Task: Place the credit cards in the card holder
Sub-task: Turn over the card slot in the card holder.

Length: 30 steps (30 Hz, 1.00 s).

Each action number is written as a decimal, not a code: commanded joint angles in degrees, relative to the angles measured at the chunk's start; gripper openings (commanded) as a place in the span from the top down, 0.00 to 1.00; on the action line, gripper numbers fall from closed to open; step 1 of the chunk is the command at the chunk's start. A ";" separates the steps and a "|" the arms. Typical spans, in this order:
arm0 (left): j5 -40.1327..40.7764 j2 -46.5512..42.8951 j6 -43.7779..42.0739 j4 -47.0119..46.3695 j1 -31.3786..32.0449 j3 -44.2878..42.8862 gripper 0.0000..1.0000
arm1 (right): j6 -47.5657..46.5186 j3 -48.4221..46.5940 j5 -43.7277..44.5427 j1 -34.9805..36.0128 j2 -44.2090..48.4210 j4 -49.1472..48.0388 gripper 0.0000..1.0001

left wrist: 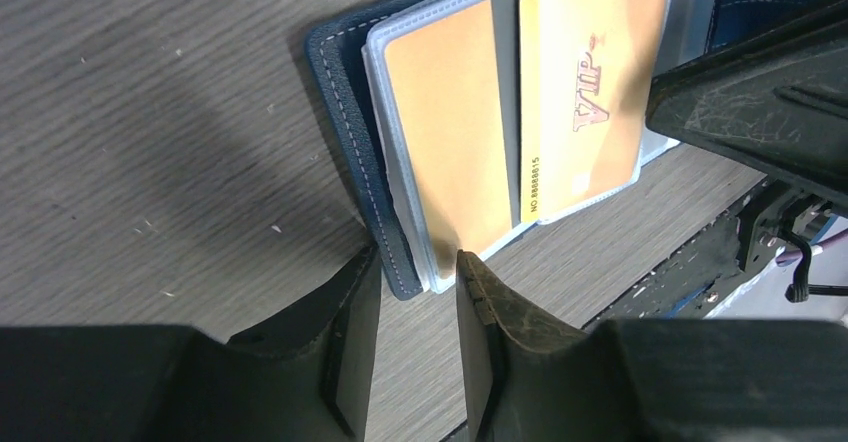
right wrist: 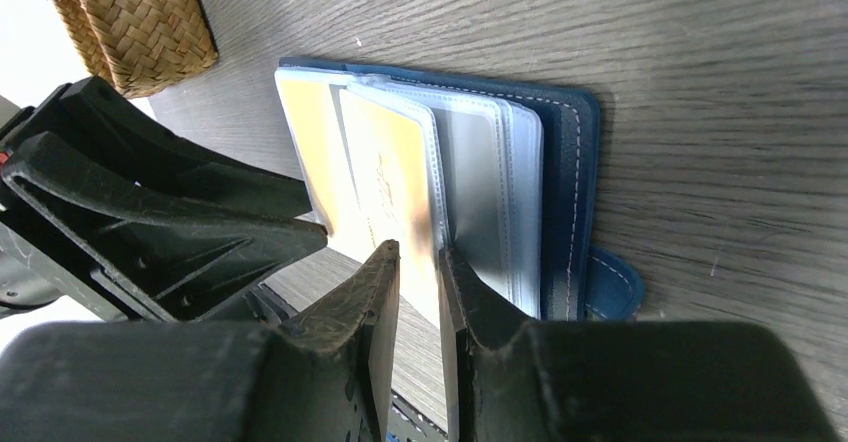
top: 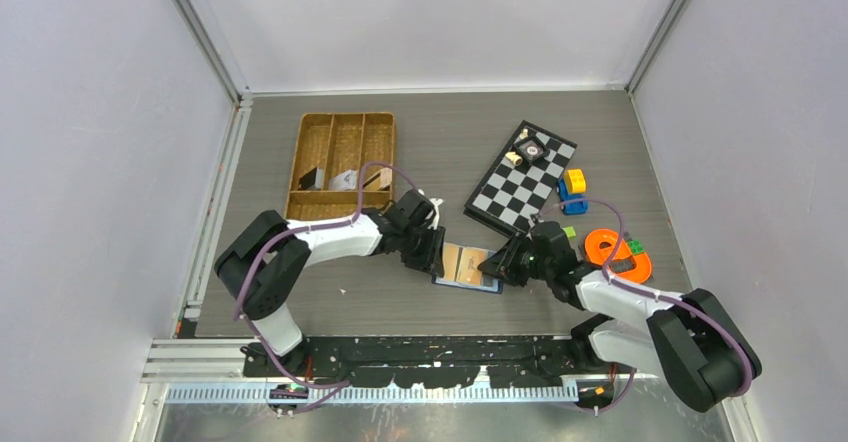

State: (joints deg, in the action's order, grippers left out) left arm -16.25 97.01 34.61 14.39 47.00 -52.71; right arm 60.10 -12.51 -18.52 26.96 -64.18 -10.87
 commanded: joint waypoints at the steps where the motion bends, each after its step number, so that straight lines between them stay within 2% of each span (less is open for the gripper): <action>1: 0.71 -3.52 1.04 -0.10 1.16 0.41 0.62 | -2.27 -2.74 1.74 0.76 1.62 3.62 0.74; 7: 5.05 -6.56 -0.70 6.44 1.84 -4.32 0.54 | -7.02 -6.33 6.45 0.68 9.39 17.76 0.70; 13: 6.11 -7.08 -0.25 5.97 3.45 -7.51 0.52 | -7.18 -7.25 8.46 0.76 9.24 21.32 0.69; 22: 1.31 -0.67 1.88 -0.31 5.42 -9.66 0.56 | -6.18 -6.30 6.06 0.75 6.39 17.27 0.69; 30: 0.53 4.35 1.70 -1.65 5.65 -10.95 0.57 | -6.11 -6.32 6.35 0.68 8.12 18.43 0.70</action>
State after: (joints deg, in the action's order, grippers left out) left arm -14.55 99.92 36.01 15.64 52.45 -61.12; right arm 53.93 -17.85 -12.10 27.44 -57.47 8.67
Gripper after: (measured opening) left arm 0.431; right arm 0.306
